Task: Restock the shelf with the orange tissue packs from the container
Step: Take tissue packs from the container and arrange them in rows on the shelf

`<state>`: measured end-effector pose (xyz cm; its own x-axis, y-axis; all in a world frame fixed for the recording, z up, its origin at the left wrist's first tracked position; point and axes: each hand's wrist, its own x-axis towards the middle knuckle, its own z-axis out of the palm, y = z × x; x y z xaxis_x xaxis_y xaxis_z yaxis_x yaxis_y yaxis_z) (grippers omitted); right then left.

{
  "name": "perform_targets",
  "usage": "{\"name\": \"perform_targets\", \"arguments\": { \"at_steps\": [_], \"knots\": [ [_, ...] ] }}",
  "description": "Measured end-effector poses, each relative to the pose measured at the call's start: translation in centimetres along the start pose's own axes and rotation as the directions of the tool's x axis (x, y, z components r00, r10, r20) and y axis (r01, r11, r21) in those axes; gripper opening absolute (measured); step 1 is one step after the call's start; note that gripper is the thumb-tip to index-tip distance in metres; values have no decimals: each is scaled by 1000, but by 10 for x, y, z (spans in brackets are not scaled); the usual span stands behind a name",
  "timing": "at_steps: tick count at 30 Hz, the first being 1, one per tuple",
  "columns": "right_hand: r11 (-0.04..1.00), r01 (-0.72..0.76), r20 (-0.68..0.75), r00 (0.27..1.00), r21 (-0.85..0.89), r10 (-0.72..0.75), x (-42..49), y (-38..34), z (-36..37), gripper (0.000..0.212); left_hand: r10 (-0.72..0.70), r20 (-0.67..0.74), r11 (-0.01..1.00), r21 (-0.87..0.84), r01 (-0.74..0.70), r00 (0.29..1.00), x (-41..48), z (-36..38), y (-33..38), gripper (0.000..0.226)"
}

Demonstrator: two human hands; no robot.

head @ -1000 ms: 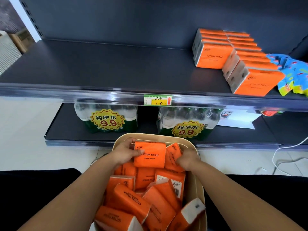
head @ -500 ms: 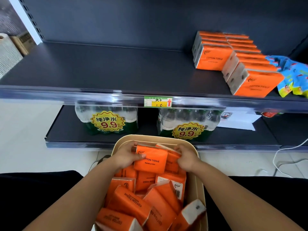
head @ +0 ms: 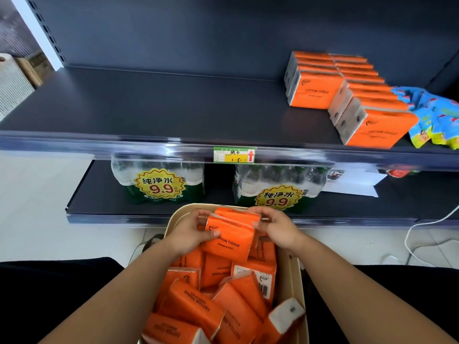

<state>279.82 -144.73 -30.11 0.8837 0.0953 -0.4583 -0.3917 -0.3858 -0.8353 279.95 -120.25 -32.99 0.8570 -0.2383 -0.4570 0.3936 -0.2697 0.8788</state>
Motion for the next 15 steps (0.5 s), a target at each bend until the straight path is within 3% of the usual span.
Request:
{"name": "perform_targets", "arguments": {
  "at_steps": [5, 8, 11, 15],
  "knots": [
    [996, 42, 53, 998, 76, -46, -9, -16, -6, 29, 45, -18, 999, -6, -46, 999, -5, 0, 7, 79],
    [990, 52, 100, 993, 128, -65, -18, -31, -14, 28, 63, 38, 991, -121, -58, 997, -8, -2, 15, 97],
    [983, 65, 121, 989, 170, -86, -25, -45, -25, 28, 98, 106, 983, -167, -79, 990, -11, -2, 28, 83],
    [971, 113, 102, 985, 209, -137, -34, -60, -37, 28, 183, 66, 972, -164, -170, 981, -14, 5, 51, 44]
  ]
}}
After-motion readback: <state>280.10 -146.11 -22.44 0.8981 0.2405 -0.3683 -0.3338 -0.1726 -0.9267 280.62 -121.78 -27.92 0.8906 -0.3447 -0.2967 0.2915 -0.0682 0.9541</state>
